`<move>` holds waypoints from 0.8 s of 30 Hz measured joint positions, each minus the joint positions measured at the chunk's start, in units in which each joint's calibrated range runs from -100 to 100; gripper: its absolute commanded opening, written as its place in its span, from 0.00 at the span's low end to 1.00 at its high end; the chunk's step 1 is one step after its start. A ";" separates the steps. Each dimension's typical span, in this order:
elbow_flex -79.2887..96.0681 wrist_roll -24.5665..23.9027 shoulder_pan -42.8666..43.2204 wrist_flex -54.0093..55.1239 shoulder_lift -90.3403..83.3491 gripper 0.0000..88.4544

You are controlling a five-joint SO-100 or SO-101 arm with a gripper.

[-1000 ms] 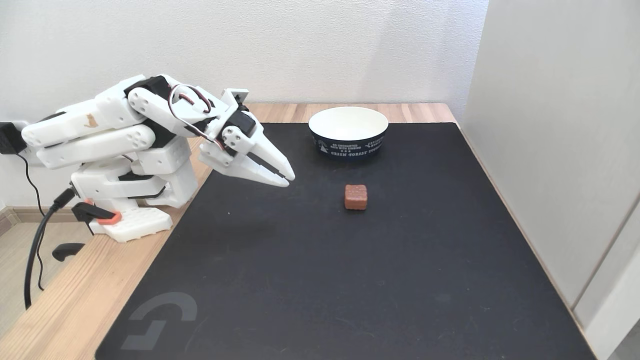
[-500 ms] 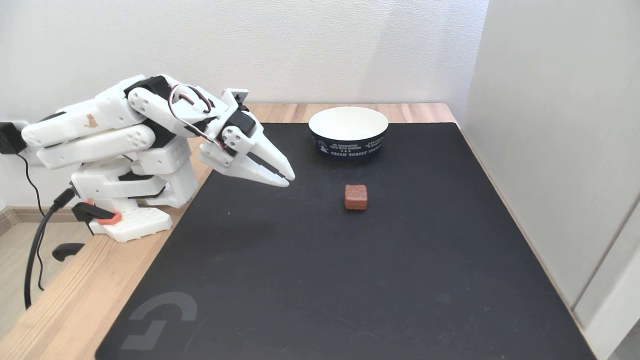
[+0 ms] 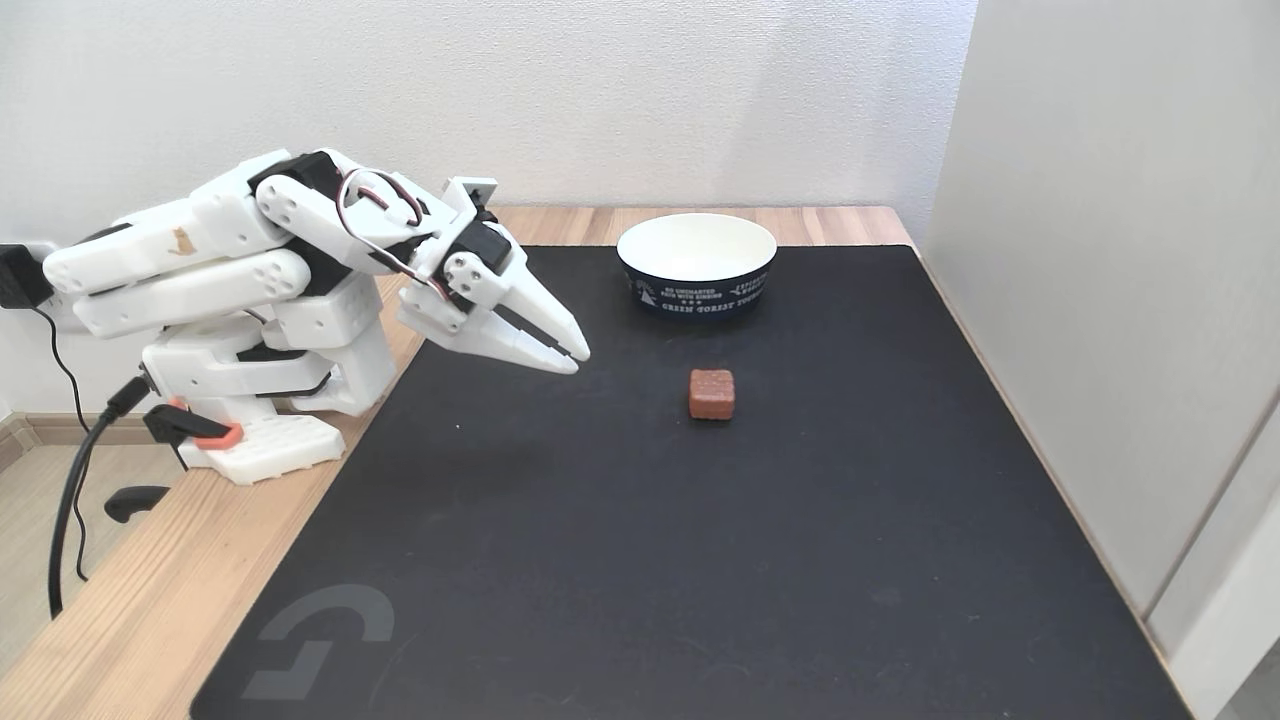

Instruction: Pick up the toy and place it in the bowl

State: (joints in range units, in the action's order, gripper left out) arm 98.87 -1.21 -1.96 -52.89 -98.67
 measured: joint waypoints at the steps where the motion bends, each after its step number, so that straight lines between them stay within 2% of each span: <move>1: 0.00 0.00 0.00 0.00 0.00 0.05; 3: 0.00 0.00 0.00 0.00 0.00 0.22; 5: 0.00 0.00 0.00 0.00 0.00 0.43; 6: 0.00 0.00 0.00 0.00 0.00 0.56; 7: 0.00 0.00 0.00 0.00 0.00 0.74; 8: 0.00 0.00 0.00 0.00 0.00 0.78; 10: 0.00 0.00 0.42 0.00 0.00 0.77; 12: 0.00 0.00 0.92 0.00 0.00 0.70; 16: 0.00 0.00 0.83 0.00 0.00 0.64; 24: -0.38 0.00 1.08 0.00 0.33 0.63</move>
State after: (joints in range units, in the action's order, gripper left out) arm 98.49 -1.21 -0.87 -52.89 -98.33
